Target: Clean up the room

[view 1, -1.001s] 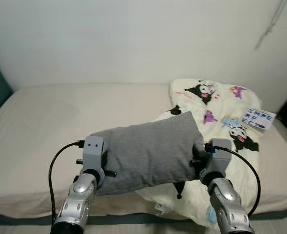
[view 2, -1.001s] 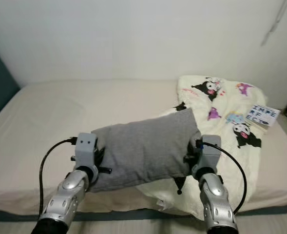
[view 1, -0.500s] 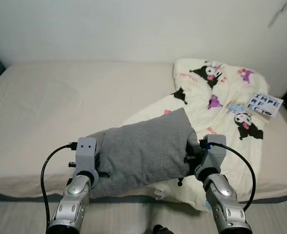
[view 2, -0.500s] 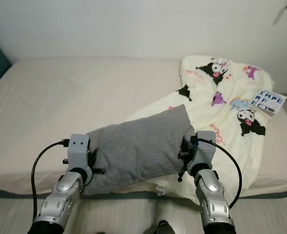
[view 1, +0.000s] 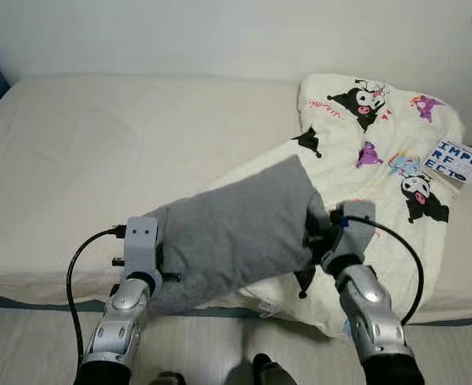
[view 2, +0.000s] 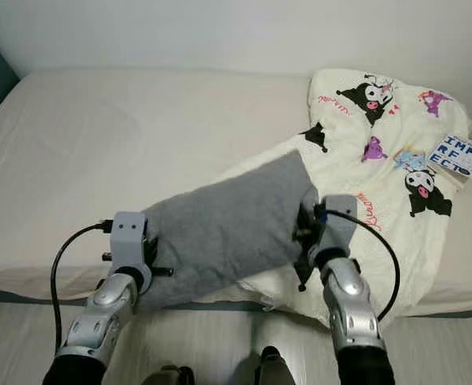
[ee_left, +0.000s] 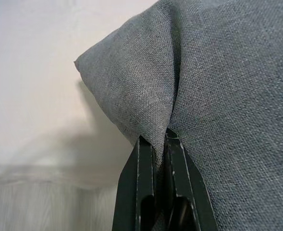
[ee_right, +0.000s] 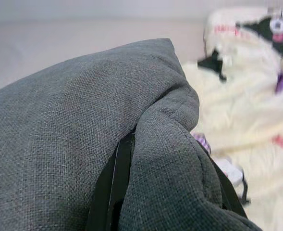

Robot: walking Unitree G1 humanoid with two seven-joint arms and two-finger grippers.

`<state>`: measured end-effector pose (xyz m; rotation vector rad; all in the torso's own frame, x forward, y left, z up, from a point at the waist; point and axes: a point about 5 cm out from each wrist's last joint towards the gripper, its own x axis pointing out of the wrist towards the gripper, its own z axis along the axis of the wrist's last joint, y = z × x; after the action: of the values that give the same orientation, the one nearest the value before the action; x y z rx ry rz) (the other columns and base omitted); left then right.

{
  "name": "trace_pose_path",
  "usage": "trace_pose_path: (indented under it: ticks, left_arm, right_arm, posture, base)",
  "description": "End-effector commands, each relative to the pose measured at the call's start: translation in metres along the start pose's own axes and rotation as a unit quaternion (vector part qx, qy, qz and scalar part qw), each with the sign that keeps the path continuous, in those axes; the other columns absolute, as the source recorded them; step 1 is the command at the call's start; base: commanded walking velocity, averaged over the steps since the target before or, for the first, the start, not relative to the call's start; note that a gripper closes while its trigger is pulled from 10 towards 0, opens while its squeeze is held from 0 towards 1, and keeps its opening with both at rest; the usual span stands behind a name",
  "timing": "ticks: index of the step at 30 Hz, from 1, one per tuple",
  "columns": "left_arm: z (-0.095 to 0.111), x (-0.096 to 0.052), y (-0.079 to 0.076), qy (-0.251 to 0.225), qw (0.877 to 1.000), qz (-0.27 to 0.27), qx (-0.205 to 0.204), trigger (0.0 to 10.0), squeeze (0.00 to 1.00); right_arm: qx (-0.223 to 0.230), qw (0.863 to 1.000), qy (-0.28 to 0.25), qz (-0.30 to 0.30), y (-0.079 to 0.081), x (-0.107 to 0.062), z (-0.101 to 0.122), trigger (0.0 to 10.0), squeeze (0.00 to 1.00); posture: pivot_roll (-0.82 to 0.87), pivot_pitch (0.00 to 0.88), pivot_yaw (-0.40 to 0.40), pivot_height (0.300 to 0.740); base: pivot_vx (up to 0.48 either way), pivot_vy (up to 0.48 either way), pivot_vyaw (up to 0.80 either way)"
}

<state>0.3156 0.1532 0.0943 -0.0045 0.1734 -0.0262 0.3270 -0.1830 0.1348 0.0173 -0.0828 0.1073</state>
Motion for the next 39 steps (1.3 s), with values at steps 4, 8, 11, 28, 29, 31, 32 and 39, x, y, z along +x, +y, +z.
trace_pose_path:
  ticks: [4, 8, 11, 28, 29, 31, 32, 39]
  left_arm:
    - [0.003, 0.001, -0.004, -0.014, 1.000, -0.014, -0.007, 10.0, 0.00]
    - [0.005, 0.001, -0.009, -0.017, 0.999, -0.035, 0.003, 10.0, 0.00]
    - [0.005, 0.001, -0.009, -0.016, 0.999, -0.037, 0.005, 10.0, 0.00]
    - [0.005, 0.005, -0.013, -0.018, 0.999, -0.042, 0.006, 10.0, 0.00]
    - [0.005, 0.005, -0.013, -0.018, 0.999, -0.042, 0.006, 10.0, 0.00]
    - [0.006, 0.006, -0.013, -0.019, 0.999, -0.043, 0.006, 10.0, 0.00]
    - [0.006, 0.006, -0.013, -0.020, 0.999, -0.044, 0.007, 10.0, 0.00]
    - [0.007, 0.006, -0.013, -0.021, 0.999, -0.046, 0.008, 10.0, 0.00]
  right_arm:
    - [-0.005, 1.000, -0.014, 0.003, -0.001, -0.002, 0.001, 10.0, 0.00]
    - [0.003, 1.000, -0.011, -0.002, 0.001, -0.005, -0.002, 10.0, 0.00]
    - [0.006, 1.000, -0.008, -0.005, 0.002, -0.006, -0.005, 10.0, 0.00]
    - [0.014, 1.000, -0.007, -0.016, -0.001, -0.009, -0.009, 10.0, 0.00]
    - [0.014, 1.000, -0.007, -0.016, -0.001, -0.009, -0.009, 10.0, 0.00]
    - [0.015, 1.000, -0.007, -0.016, 0.000, -0.009, -0.009, 10.0, 0.00]
    - [0.017, 1.000, -0.007, -0.016, 0.000, -0.009, -0.009, 10.0, 0.00]
    - [0.018, 1.000, -0.008, -0.017, 0.001, -0.009, -0.010, 10.0, 0.00]
  posture:
    - [0.02, 0.279, -0.030, 0.733]
    - [0.02, 0.275, -0.025, 0.733]
    - [0.02, 0.271, -0.020, 0.733]
    - [0.01, 0.248, -0.013, 0.733]
    - [0.01, 0.248, -0.013, 0.733]
    - [0.01, 0.248, -0.013, 0.733]
    - [0.02, 0.245, -0.012, 0.733]
    - [0.02, 0.245, -0.009, 0.733]
  base:
    - [0.000, 0.000, 0.00]
    - [0.000, 0.000, 0.00]
    - [0.000, 0.000, 0.00]
    - [0.000, 0.038, 0.00]
    - [0.000, 0.352, 0.00]
    - [0.000, 0.394, 0.00]
    - [0.000, 0.401, 0.00]
    - [0.000, 0.395, 0.00]
